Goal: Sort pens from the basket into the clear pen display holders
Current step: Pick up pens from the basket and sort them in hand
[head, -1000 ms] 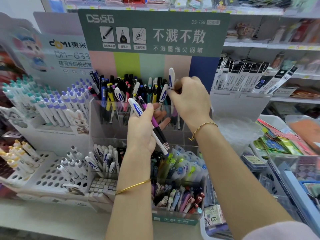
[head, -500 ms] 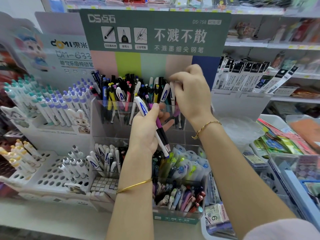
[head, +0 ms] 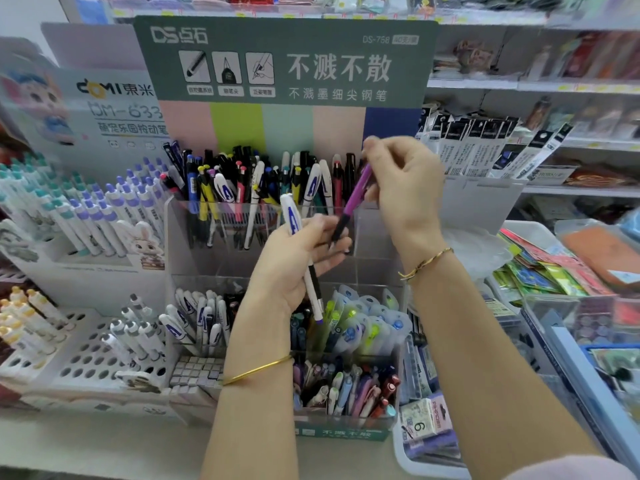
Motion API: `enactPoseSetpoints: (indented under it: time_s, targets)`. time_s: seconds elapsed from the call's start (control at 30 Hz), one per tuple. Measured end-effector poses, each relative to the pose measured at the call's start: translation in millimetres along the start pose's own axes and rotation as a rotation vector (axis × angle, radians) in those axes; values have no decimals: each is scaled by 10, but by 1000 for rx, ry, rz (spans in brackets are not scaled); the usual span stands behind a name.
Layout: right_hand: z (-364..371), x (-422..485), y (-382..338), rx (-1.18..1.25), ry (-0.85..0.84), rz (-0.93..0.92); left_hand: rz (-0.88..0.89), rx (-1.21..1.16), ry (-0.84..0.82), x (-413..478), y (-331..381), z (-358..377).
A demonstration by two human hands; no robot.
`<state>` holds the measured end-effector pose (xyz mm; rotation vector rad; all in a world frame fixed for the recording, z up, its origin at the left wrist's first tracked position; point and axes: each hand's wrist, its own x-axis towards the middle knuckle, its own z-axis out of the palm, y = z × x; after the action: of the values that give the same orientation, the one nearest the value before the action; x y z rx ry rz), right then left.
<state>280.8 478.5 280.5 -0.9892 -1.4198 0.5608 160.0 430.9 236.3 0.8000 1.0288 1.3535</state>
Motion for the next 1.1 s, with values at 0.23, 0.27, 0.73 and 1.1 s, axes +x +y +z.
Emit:
enactPoseSetpoints:
  time_s: [0.23,0.27,0.73,1.1]
  targets:
    - [71,76,-109,-46,261,-346,45,121,99,-20,-15,-36]
    - [98,84,-87,-69,246,-356,45,127,86,-20,-9,-28]
    - [185,227,-22,-776,-128,-61,-92,-74,-7,-56,60,36]
    - [15,131,11,-429,51,-70,20,-7,48,-29,61,99]
